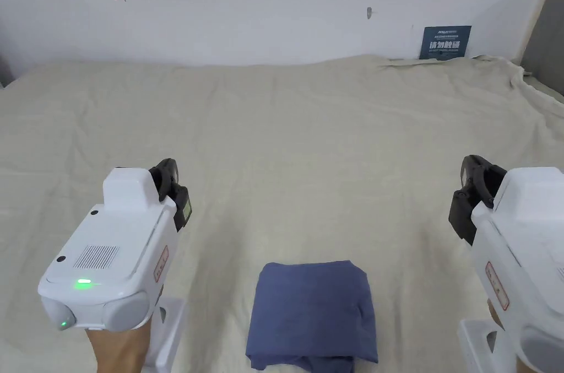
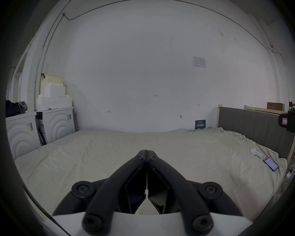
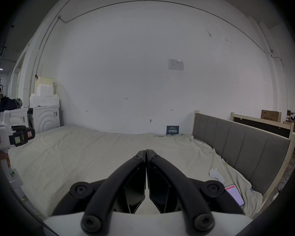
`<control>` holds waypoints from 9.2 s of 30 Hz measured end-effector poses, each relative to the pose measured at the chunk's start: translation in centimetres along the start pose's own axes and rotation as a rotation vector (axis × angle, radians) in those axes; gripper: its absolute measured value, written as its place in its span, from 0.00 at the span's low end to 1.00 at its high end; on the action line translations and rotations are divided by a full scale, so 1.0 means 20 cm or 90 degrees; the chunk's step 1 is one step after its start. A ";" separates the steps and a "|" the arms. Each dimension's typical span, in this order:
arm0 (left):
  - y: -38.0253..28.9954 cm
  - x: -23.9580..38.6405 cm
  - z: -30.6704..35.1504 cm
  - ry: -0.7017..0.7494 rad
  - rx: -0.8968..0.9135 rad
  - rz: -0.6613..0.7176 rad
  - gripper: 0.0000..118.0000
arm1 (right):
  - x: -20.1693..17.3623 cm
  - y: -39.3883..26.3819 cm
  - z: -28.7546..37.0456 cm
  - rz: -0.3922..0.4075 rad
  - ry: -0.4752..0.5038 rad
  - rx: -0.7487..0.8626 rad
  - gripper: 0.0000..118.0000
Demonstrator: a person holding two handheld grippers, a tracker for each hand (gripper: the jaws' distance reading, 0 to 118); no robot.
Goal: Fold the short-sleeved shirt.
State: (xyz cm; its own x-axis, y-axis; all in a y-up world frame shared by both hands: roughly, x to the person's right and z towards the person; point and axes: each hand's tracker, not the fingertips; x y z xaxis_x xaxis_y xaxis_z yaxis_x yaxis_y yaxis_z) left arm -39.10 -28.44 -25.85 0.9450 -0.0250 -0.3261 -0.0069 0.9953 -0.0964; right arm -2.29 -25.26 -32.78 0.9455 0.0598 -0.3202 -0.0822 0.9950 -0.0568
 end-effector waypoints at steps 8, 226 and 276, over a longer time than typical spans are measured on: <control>-0.06 -0.06 0.02 0.010 -0.021 0.016 0.01 | -0.15 -0.05 -0.02 -0.013 0.014 -0.008 0.00; -0.05 0.34 0.05 0.015 0.100 -0.062 0.00 | -0.05 0.05 -0.03 -0.015 0.006 0.013 0.00; -0.02 0.23 0.04 0.020 0.093 -0.010 1.00 | -0.03 0.09 -0.01 -0.030 -0.007 0.028 0.84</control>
State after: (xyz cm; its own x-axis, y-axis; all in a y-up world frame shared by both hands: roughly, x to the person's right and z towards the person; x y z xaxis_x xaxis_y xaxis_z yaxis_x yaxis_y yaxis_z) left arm -34.47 -28.79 -26.58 0.9339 -0.0412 -0.3552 0.0575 0.9977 0.0353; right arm -3.09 -23.57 -32.78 0.9516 0.0138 -0.3071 -0.0241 0.9993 -0.0297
